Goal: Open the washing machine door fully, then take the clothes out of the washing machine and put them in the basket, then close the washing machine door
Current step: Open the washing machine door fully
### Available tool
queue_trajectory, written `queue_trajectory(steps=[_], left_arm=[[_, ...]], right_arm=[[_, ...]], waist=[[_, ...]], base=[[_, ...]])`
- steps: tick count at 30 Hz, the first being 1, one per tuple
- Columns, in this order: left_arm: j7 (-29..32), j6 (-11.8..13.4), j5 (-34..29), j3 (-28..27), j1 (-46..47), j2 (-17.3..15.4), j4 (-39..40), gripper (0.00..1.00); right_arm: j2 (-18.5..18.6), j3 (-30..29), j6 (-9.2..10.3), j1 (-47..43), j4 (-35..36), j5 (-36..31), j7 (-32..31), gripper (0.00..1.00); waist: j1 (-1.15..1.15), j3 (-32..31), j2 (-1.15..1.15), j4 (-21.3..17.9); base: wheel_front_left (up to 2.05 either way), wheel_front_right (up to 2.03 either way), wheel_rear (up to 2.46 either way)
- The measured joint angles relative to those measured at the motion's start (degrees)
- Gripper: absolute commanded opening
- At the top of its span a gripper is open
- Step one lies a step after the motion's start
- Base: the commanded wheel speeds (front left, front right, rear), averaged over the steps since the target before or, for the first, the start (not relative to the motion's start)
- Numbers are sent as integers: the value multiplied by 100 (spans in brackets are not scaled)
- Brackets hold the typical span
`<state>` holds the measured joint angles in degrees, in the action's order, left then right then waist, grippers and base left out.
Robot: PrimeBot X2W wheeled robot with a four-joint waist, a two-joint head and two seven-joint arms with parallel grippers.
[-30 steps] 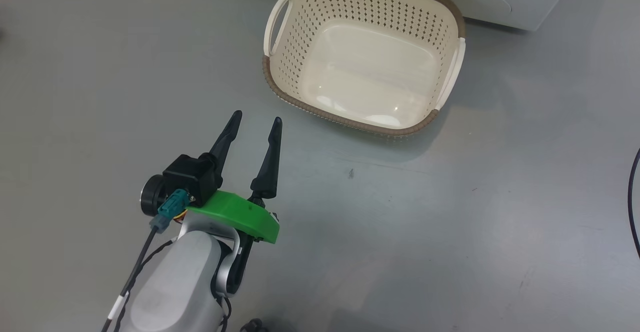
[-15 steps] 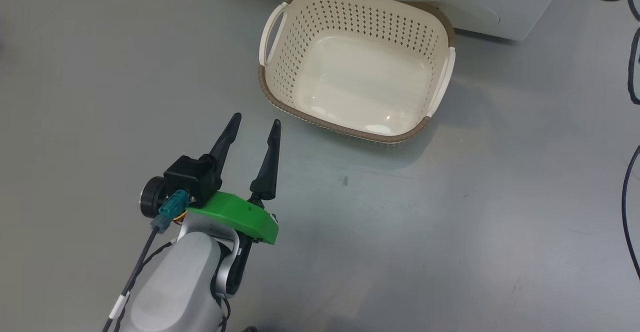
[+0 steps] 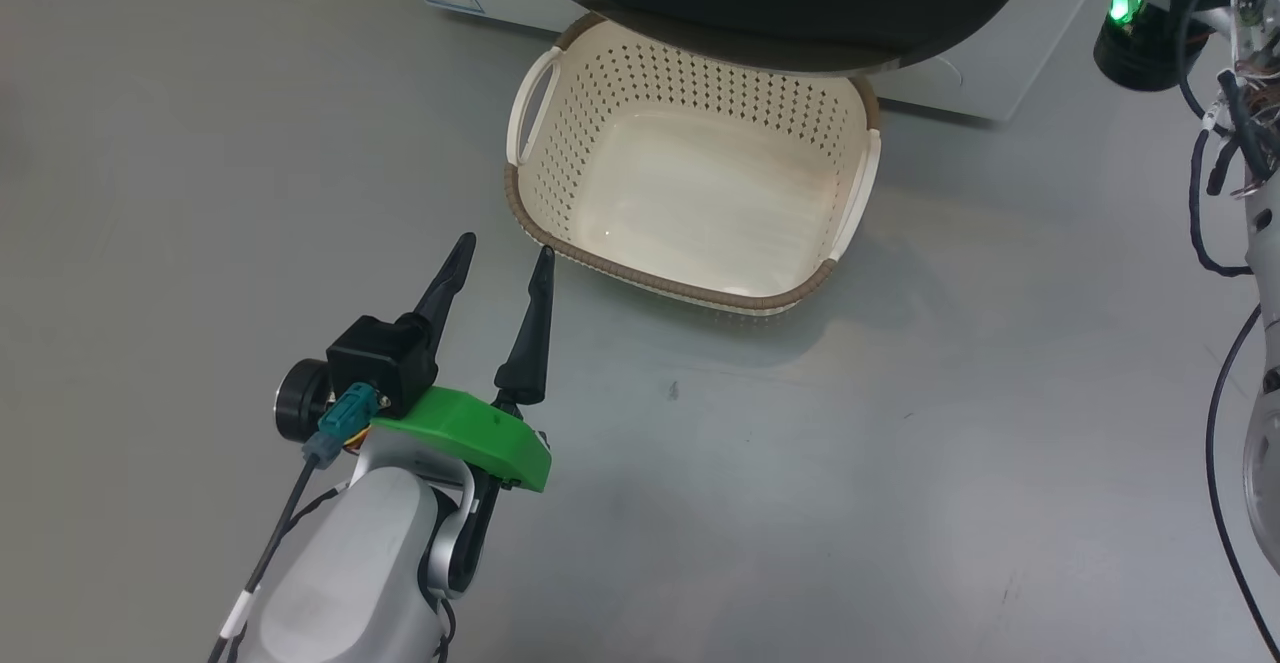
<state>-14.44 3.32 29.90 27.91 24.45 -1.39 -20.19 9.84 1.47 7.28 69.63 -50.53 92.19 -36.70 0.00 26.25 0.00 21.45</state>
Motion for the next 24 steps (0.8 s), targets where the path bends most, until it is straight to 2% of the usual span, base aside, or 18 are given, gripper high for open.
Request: queue_trajectory(steps=[24], left_arm=[[0, 44, -78, -14, -161, -2, -91, 100]], right_arm=[[-172, 96, -7, -403, 7, 57, -243, 0]], waist=[[0, -338, 0, -205]], base=[[0, 0, 0]])
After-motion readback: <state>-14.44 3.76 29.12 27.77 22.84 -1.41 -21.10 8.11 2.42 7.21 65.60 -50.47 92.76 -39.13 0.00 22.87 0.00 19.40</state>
